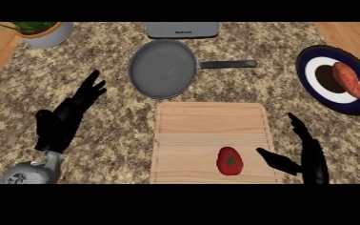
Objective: Pick the tomato from the cutting board and place it in the pan
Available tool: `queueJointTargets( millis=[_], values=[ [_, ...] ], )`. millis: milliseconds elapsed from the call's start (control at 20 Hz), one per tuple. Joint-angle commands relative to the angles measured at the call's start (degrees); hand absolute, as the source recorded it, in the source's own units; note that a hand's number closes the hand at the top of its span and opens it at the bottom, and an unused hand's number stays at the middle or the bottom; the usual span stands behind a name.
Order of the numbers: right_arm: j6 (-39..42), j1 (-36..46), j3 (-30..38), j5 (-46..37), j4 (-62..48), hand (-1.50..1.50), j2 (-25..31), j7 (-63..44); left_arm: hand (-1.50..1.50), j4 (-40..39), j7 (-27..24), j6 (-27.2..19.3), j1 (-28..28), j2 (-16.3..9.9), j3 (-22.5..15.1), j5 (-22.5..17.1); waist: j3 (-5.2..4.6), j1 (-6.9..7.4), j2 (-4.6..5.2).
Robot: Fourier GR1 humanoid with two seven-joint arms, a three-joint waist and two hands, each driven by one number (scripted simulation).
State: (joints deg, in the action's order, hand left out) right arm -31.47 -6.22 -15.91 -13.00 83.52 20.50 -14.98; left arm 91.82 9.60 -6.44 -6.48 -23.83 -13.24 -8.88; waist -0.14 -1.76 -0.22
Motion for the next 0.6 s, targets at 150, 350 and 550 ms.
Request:
queueJointTargets(
  millis=[150,350,550],
  values=[
    [6.81,-1.49,-8.45,-13.79,9.89,-1.5,7.66,-24.92,0.0,-0.78,1.86,-0.63,-3.3,1.23,-0.5,1.93,-0.13,1.33,0.14],
    [20.57,4.48,-10.9,-12.45,12.27,-1.5,9.88,-37.81,0.0,0.26,1.91,2.37,-2.53,-0.2,0.67,-0.41,-0.11,2.79,0.2],
    [36.01,10.29,-11.32,-3.17,16.28,-1.5,11.41,-48.95,0.0,-2.43,0.64,2.32,-3.79,0.5,0.15,0.99,-0.14,2.74,0.48]
  ],
)
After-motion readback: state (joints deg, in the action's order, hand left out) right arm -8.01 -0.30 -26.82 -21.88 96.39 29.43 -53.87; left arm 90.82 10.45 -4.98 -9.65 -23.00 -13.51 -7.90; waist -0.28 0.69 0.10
